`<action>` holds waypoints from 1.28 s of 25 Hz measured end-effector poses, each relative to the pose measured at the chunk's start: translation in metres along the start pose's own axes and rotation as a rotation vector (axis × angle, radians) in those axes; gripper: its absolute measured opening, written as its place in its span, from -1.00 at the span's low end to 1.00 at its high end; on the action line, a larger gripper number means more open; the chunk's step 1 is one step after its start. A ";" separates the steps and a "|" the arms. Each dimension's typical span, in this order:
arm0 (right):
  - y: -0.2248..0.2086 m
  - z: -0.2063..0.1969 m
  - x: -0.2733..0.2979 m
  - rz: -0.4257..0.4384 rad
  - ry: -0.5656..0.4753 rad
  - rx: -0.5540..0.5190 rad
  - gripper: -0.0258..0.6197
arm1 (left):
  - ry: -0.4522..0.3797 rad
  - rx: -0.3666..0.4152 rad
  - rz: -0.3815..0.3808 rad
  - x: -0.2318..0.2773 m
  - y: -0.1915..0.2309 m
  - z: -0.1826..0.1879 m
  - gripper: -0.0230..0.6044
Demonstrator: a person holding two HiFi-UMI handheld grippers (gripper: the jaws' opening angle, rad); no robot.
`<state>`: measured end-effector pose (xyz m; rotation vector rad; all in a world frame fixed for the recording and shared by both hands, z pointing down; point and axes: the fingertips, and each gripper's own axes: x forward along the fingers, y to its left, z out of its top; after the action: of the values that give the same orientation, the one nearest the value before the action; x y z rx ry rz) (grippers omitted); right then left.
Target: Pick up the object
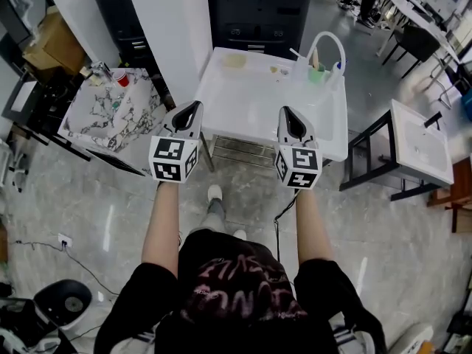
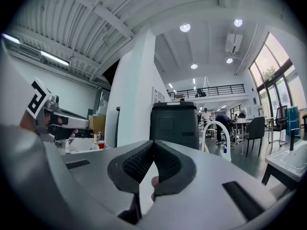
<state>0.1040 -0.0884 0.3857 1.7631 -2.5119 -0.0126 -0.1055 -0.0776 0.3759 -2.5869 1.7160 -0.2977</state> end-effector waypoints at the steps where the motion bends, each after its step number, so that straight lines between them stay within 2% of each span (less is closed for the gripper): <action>1: -0.003 -0.001 0.007 -0.003 0.000 0.000 -0.87 | -0.003 0.001 -0.005 0.008 0.002 0.000 -0.88; 7: -0.022 -0.009 0.060 -0.027 0.004 0.003 -0.87 | -0.002 0.000 -0.030 0.067 0.025 -0.006 -0.88; 13: -0.045 -0.024 0.135 -0.067 0.043 0.012 -0.87 | 0.027 -0.007 -0.072 0.147 0.056 -0.019 -0.88; 20: -0.065 -0.023 0.223 -0.086 0.069 0.020 -0.87 | 0.053 -0.035 -0.117 0.233 0.096 -0.020 -0.88; 23: -0.070 -0.025 0.255 -0.100 0.081 0.020 -0.87 | 0.061 -0.071 -0.144 0.264 0.106 -0.026 -0.88; 32: -0.095 -0.037 0.306 -0.131 0.102 0.055 -0.87 | 0.113 -0.095 -0.204 0.332 0.120 -0.045 -0.88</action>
<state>0.0923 -0.4068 0.4347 1.8950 -2.3443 0.1372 -0.0971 -0.4251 0.4541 -2.8731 1.5337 -0.3830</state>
